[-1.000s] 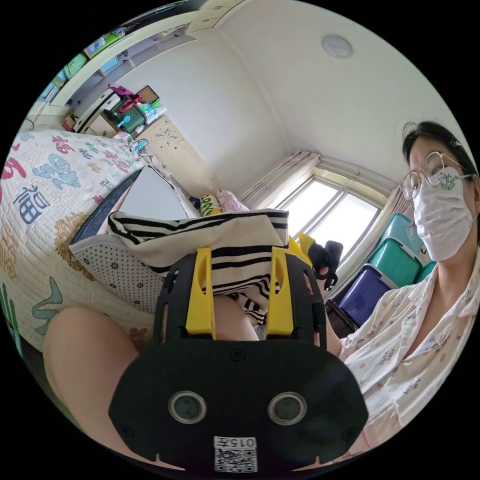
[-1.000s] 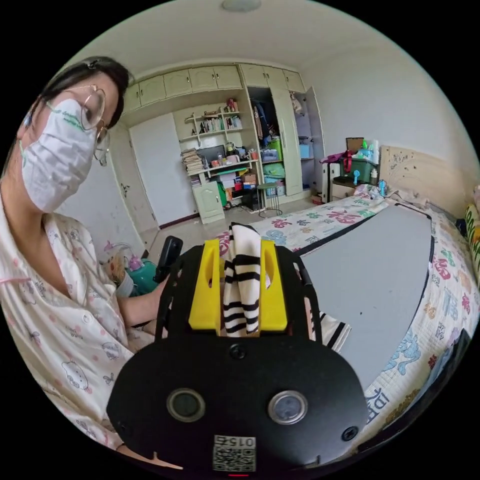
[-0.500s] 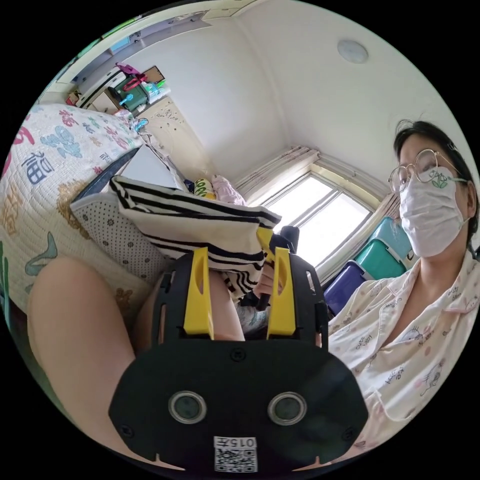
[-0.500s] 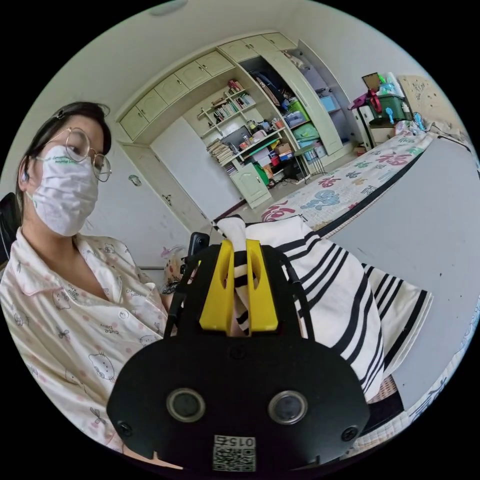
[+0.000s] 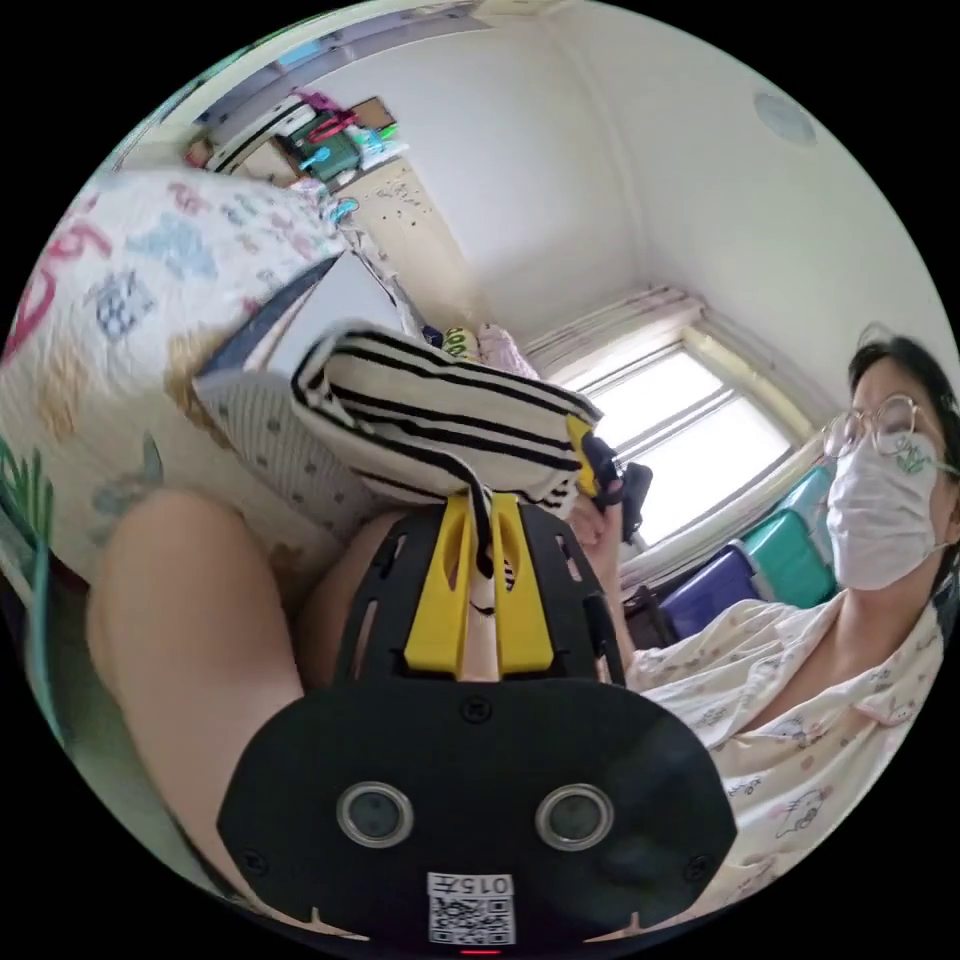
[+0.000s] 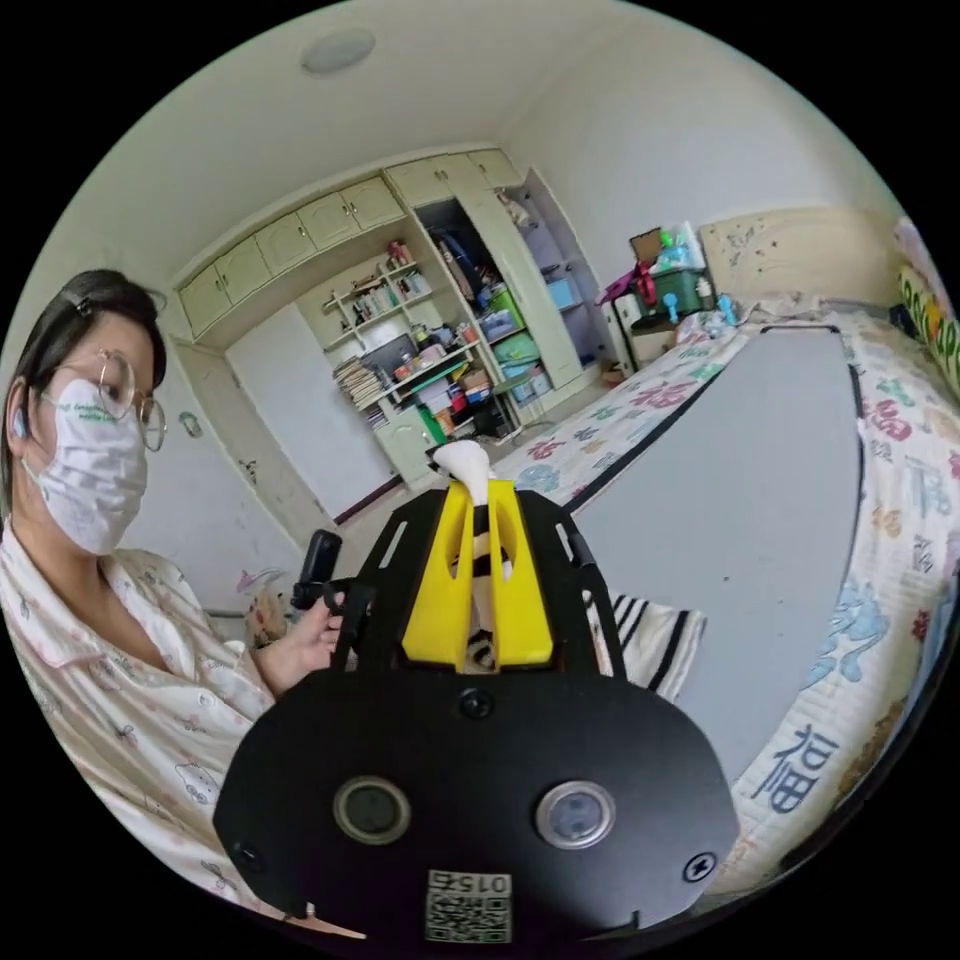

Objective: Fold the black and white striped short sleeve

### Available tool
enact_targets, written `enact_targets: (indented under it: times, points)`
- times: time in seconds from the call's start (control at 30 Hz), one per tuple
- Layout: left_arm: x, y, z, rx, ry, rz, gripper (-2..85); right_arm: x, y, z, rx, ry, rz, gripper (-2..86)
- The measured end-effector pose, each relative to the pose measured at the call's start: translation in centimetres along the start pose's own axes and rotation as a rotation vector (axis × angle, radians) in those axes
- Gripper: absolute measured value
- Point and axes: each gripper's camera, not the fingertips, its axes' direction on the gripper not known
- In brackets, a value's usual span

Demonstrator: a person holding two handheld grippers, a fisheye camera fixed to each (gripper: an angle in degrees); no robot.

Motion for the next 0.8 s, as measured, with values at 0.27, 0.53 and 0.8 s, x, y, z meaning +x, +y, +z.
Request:
enact_targets:
  times: [0.27,0.53,0.8]
  points:
    - [14.9,-17.3,-11.3,0.176,-0.288,0.522,1.1,4.2,-11.9,-12.6,0.329,0.249,-0.004,0.8]
    - [25.1,-23.9,-12.1,0.188,-0.459,0.796,1.2,6.3,-14.2,-13.0,0.374,0.273,-0.051,0.7]
    - [25.1,-27.5,-9.9,0.140,-0.396,0.794,1.2,9.6,-14.9,-14.2,0.404,0.153,0.013,0.5]
